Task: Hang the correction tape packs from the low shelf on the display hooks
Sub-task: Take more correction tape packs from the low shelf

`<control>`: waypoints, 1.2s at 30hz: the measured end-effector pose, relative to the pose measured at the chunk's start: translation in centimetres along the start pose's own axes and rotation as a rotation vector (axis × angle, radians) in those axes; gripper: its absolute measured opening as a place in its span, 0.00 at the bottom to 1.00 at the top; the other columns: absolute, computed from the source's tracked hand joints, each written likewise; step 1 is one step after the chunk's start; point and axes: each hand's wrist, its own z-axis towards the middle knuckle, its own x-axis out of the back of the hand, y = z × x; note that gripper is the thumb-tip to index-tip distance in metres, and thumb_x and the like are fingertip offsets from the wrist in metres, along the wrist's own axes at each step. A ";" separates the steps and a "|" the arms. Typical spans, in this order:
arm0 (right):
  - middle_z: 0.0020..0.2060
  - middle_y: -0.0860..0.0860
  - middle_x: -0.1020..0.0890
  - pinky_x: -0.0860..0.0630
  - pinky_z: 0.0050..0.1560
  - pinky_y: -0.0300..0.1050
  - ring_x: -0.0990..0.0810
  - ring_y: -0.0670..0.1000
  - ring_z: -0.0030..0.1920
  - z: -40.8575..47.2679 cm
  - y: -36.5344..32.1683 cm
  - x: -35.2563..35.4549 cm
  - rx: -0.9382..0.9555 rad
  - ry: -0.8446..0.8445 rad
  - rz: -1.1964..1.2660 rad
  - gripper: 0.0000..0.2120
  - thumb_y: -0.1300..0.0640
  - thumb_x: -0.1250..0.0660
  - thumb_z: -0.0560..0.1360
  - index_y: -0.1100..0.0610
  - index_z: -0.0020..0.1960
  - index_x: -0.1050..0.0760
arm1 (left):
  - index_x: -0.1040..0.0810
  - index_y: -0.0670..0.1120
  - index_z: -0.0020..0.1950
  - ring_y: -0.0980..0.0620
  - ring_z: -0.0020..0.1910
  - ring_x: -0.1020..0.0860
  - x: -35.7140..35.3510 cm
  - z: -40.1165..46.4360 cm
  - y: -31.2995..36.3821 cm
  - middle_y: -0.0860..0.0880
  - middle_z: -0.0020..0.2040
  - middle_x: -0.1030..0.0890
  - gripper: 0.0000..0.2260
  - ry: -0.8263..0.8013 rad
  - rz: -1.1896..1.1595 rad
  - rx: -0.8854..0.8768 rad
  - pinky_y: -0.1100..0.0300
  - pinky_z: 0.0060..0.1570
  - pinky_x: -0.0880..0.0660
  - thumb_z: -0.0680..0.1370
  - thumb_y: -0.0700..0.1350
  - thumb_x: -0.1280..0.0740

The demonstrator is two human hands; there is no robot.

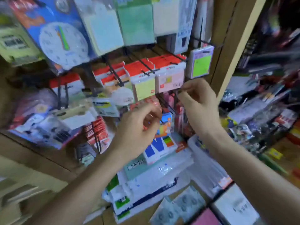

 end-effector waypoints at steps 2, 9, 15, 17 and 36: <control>0.34 0.44 0.23 0.29 0.39 0.41 0.26 0.43 0.34 -3.2 5.1 -0.5 -0.149 -0.021 -0.059 0.05 0.62 0.32 0.76 0.53 0.46 0.26 | 0.18 0.43 0.48 0.57 0.38 0.20 -3.8 -2.8 -4.3 0.52 0.39 0.17 0.07 -0.114 -0.016 0.127 0.69 0.37 0.30 0.76 0.32 0.31; 0.42 0.53 0.19 0.19 0.52 0.60 0.16 0.63 0.49 -14.3 22.6 -2.1 -0.791 -0.020 -0.188 0.06 0.53 0.32 0.71 0.50 0.45 0.28 | 0.21 0.47 0.50 0.59 0.41 0.19 -14.7 -13.5 -17.2 0.53 0.44 0.17 0.06 -0.411 -0.058 0.583 0.64 0.43 0.25 0.80 0.36 0.32; 0.51 0.56 0.18 0.30 0.46 0.43 0.21 0.56 0.49 -23.9 36.2 -1.5 -1.122 -0.186 -0.411 0.18 0.60 0.31 0.77 0.60 0.65 0.27 | 0.26 0.45 0.64 0.50 0.51 0.20 -23.7 -21.3 -25.1 0.49 0.55 0.21 0.14 -0.659 0.006 0.831 0.53 0.50 0.22 0.79 0.44 0.30; 0.58 0.59 0.18 0.29 0.48 0.43 0.20 0.58 0.53 -26.2 40.4 -1.0 -1.229 -0.245 -0.474 0.23 0.56 0.30 0.78 0.60 0.70 0.30 | 0.29 0.46 0.67 0.48 0.57 0.21 -26.4 -23.6 -27.5 0.49 0.60 0.23 0.20 -0.735 0.011 0.894 0.51 0.54 0.22 0.79 0.48 0.28; 0.73 0.61 0.34 0.28 0.67 0.54 0.30 0.61 0.73 -32.4 62.3 -5.1 -1.618 0.228 -0.514 0.45 0.41 0.23 0.72 0.62 0.75 0.43 | 0.40 0.43 0.76 0.42 0.71 0.33 -43.4 -36.0 -41.1 0.41 0.72 0.36 0.47 -0.834 0.224 0.944 0.52 0.60 0.27 0.67 0.57 0.18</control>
